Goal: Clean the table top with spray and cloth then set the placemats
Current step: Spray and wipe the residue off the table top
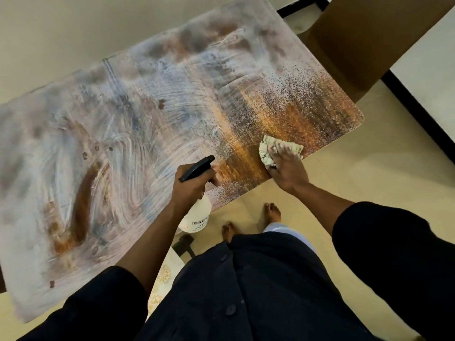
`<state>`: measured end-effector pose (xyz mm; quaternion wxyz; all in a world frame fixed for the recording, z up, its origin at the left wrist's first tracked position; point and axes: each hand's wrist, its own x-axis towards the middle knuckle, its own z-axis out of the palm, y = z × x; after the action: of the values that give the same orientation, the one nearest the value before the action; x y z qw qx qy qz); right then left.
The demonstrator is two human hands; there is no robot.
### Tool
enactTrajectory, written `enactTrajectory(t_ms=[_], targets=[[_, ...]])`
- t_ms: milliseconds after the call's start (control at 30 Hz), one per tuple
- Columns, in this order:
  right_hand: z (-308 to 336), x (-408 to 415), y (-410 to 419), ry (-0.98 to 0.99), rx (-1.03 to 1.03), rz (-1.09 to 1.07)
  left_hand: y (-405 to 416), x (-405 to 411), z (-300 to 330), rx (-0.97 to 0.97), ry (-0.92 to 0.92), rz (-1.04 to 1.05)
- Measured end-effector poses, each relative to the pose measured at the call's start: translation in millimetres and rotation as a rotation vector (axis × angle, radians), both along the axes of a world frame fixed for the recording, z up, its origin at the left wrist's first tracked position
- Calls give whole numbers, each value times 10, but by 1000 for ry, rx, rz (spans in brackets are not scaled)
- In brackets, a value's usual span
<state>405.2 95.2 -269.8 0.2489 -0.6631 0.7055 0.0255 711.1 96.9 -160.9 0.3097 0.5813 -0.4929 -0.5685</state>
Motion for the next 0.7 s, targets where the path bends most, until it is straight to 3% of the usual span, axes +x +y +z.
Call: enactTrajectory(t_ms=[133, 300, 400, 700], targets=[[29, 306, 111, 26, 26, 15, -50, -72, 20, -17, 31, -8], [-67, 998, 510, 18, 33, 318, -87, -129, 3, -33, 57, -2], [-76, 981, 524, 29, -3, 369, -92, -179, 15, -41, 42, 1], [-26, -226, 53, 57, 18, -55, -151, -449, 66, -44, 24, -6]])
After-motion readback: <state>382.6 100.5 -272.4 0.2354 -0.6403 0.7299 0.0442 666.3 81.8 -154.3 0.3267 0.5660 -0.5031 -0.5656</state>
